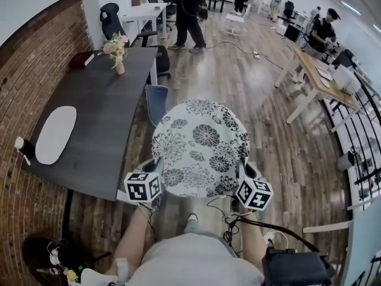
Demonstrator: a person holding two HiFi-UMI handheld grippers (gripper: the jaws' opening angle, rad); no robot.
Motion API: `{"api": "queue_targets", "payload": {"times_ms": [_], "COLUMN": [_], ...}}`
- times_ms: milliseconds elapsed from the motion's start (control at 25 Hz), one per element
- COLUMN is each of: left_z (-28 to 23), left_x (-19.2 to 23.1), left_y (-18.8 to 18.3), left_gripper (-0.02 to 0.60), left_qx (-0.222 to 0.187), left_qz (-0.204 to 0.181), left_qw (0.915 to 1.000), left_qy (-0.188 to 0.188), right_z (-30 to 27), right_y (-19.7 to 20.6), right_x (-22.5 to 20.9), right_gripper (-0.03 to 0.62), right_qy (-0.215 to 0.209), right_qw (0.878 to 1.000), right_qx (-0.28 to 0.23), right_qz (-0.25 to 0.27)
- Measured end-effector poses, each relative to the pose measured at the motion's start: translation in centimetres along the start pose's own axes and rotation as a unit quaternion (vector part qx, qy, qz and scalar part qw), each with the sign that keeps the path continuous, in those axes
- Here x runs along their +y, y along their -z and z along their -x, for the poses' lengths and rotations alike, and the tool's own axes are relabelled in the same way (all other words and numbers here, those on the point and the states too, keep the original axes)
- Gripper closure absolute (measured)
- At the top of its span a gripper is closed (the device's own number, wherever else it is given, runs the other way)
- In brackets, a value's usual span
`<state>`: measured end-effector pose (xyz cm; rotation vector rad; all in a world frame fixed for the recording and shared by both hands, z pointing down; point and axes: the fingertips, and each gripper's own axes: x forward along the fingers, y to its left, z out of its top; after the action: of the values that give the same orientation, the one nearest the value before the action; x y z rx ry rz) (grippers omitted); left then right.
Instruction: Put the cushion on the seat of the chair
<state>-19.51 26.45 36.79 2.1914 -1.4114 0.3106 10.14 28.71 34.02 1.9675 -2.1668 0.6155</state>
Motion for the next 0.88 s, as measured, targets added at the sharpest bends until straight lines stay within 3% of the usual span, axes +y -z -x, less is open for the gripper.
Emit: {"api": "queue_targets", "payload": {"times_ms": [480, 880], "left_z": [-8.9, -14.1], "left_x": [-2.9, -4.4], "left_y": [-4.0, -5.7], "left_gripper": [0.568, 0.568], "left_qx": [-0.002, 0.010], "left_qz": [0.011, -0.003], "left_qw": [0.9998, 0.9999], "left_qy": [-0.016, -0.008], "right_z": [-6.8, -10.9], "right_y": [-4.9, -6.3], "right_x": [-7.1, -11.2], "right_gripper": [0.582, 0.582], "right_qy": [-0.014, -0.007], "right_qw": [1.000, 1.000], "right_qx": [0.001, 0.006], "right_qz": [0.002, -0.009]}}
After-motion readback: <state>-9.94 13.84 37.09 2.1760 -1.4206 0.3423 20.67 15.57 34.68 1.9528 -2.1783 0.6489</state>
